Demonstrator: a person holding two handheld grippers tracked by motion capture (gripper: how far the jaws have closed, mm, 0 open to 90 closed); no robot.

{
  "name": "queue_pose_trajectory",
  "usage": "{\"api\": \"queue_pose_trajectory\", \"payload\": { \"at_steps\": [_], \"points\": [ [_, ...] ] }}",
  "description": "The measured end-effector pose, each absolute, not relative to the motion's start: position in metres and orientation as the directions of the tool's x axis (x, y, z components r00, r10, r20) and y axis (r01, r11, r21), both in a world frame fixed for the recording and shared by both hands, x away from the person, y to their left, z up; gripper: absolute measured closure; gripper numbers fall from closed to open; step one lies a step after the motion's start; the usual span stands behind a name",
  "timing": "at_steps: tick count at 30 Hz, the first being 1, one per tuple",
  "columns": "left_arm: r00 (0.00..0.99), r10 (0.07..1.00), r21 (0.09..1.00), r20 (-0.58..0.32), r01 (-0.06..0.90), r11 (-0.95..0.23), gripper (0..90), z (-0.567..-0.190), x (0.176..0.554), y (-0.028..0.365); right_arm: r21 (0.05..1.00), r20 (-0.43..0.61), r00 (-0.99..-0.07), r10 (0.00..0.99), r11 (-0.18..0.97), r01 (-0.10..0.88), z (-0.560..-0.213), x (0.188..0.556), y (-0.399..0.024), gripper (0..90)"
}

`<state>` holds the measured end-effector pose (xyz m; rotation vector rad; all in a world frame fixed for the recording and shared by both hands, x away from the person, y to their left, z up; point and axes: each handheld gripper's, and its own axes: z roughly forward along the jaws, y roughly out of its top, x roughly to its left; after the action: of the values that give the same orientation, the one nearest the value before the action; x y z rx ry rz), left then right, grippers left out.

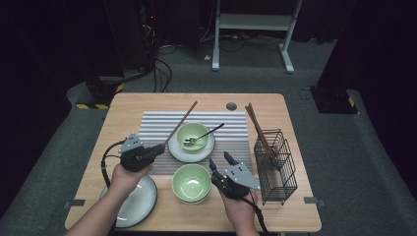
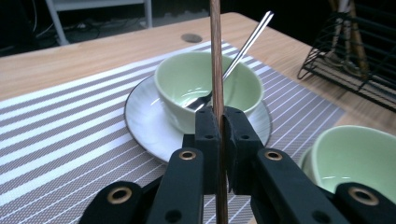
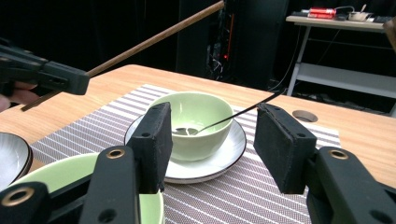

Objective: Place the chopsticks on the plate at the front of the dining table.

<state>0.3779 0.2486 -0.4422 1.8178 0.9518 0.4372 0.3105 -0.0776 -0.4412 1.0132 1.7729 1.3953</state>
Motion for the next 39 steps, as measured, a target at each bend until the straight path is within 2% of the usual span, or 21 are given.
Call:
{"api": "queue_pose_trajectory", "payload": {
  "at_steps": [22,39],
  "points": [
    [0.532,0.836,0.796,-0.133,0.560,-0.229,84.5,-0.473,0.412,0.254,0.970,-0.014,-0.492,0.871,0.132,0.205,-0.455,0.309,-0.086,44.5],
    [0.517,0.848,0.740,-0.117,0.615,-0.273,84.5,-0.485,0.426,0.252,0.972,-0.007,-0.497,0.868,0.123,0.202,-0.454,0.308,-0.083,44.5]
  ]
}}
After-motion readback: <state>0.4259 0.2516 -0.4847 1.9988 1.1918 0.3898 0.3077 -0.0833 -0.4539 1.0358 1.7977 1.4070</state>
